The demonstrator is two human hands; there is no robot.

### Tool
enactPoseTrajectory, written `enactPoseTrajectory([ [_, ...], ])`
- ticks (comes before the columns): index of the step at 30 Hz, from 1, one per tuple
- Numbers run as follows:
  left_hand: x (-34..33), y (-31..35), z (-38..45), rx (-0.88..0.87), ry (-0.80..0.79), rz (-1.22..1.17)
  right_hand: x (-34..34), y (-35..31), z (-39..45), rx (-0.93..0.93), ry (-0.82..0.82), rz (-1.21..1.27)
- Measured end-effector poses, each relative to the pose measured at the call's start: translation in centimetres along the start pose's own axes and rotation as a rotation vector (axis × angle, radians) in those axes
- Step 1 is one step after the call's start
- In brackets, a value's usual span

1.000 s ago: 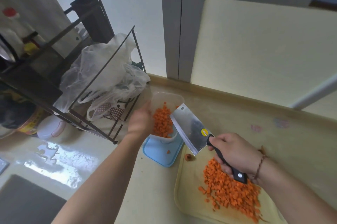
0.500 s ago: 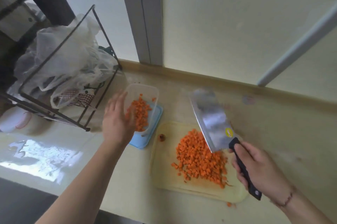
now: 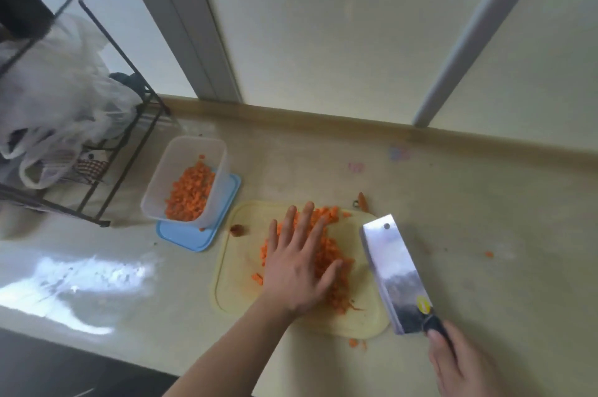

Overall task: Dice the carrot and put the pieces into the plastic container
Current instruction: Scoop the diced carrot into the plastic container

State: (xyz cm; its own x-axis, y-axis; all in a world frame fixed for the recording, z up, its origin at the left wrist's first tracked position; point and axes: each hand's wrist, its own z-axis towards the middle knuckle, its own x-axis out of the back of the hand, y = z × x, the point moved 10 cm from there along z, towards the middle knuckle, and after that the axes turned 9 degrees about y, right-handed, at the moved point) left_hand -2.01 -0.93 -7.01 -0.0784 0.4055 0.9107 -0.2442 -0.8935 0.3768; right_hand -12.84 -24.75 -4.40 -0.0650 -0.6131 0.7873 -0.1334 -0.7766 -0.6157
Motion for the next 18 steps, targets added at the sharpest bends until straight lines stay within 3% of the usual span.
enactPoseTrajectory([
  [2,-0.9,0.4,1.5,0.001,-0.074,0.051,0.5,1.5,1.1,-0.141,0.080,0.014],
  [9,-4.3,1.7,4.8,-0.068,-0.307,0.092,-1.1,2.0,2.1,-0.149,-0.020,0.094],
  [18,-2.3,2.7,2.4,-0.248,-0.039,-0.046,-3.7,3.3,1.8,-0.244,-0.127,0.084],
])
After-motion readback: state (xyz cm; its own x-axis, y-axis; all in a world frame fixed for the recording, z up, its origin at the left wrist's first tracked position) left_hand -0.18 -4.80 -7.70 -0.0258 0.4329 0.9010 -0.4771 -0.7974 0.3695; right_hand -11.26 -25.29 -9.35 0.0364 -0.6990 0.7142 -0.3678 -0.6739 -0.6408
